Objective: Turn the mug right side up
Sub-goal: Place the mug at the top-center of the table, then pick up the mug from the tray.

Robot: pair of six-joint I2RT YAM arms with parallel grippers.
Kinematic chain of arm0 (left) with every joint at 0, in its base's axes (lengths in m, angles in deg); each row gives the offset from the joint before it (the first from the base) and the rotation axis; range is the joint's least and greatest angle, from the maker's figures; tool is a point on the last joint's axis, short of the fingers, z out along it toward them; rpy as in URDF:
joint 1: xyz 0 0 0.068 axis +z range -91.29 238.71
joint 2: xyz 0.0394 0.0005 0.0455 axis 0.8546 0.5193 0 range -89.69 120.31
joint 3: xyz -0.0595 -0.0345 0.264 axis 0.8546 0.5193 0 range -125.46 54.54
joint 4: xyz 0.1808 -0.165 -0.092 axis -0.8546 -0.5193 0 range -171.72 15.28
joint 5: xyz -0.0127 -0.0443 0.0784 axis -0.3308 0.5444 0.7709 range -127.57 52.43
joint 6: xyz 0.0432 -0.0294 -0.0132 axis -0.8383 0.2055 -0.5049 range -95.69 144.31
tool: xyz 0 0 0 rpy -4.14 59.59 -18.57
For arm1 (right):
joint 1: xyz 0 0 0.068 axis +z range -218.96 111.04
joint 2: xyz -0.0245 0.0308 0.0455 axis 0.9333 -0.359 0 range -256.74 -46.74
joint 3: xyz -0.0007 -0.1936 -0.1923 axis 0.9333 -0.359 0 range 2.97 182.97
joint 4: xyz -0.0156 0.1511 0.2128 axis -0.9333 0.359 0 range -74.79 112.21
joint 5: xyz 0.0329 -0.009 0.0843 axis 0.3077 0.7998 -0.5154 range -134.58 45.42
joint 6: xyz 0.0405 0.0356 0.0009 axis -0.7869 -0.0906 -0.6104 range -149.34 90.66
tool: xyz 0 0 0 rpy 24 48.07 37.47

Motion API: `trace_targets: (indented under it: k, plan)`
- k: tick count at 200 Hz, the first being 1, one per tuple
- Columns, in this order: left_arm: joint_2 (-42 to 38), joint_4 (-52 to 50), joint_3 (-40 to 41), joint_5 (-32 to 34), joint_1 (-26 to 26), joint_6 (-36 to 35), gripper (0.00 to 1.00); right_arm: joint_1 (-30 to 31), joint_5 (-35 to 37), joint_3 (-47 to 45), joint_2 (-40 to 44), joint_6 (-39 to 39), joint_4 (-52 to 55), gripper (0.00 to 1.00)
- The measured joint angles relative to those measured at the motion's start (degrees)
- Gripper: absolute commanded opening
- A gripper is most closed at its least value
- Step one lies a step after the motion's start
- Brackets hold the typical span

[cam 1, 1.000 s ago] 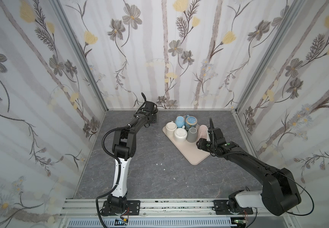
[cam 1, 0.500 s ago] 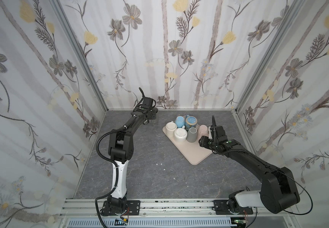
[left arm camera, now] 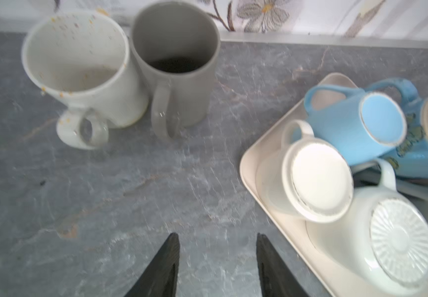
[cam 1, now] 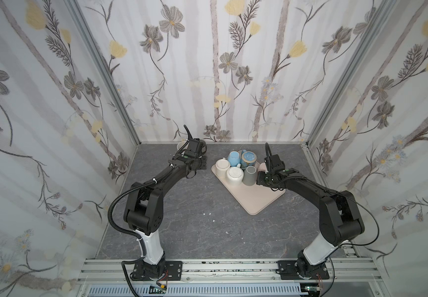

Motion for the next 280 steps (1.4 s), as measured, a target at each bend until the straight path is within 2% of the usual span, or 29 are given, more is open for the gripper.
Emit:
trace_targets:
  k: [41, 117, 163, 224, 280]
  plan:
    - [-5.6, 3.1, 9.2, -0.9, -0.8, 2.3, 0.48, 0.0, 4.2, 5.5, -5.9, 0.9, 1.7, 0.59]
    - [-12.4, 6.7, 18.0, -1.6, -1.1, 3.5, 0.49, -0.2, 8.2, 6.4, -8.8, 4.0, 3.7, 0.16]
    - [-15.9, 8.3, 23.1, -2.5, -1.5, 5.1, 0.49, 0.2, 9.0, 3.3, -4.4, 5.5, 5.6, 0.0]
    - [-20.7, 10.4, 28.8, -3.3, -3.3, 7.9, 0.49, 4.2, 8.4, -5.4, 3.9, 5.9, 6.2, 0.0]
    - [-25.6, 14.5, 34.7, -5.1, -5.2, 12.0, 0.49, 6.8, 4.9, -15.8, 16.3, 2.5, 1.4, 0.0]
